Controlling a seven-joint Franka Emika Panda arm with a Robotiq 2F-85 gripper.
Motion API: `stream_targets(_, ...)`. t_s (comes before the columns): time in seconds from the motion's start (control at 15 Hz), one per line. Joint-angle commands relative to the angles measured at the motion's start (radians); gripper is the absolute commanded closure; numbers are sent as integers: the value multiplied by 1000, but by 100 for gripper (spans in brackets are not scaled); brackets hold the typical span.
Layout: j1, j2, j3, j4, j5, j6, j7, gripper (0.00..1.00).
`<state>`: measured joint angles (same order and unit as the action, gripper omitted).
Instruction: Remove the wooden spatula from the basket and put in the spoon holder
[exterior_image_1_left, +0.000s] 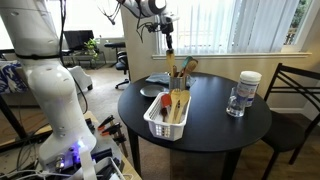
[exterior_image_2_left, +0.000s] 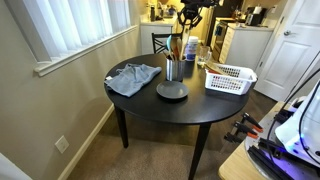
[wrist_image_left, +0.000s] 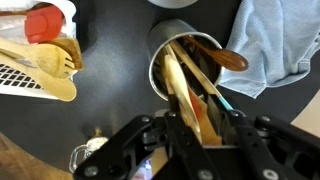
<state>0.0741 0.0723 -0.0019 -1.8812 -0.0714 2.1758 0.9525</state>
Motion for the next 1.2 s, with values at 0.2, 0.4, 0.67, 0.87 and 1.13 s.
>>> stream_targets(0.2, -20, -47, -4, -44, -1, -30, 19, 14)
stream_targets(0.4, -24, -99, -13, -53, -25, -35, 40, 1)
stream_targets(0.67, -43, -161, -11, -50, -54, -103, 55, 0)
stream_targets(0.87, -62, -177, -6, -40, -102, -208, 76, 0)
stream_targets(1.13, -82, -173, -9, -40, -147, -302, 99, 0)
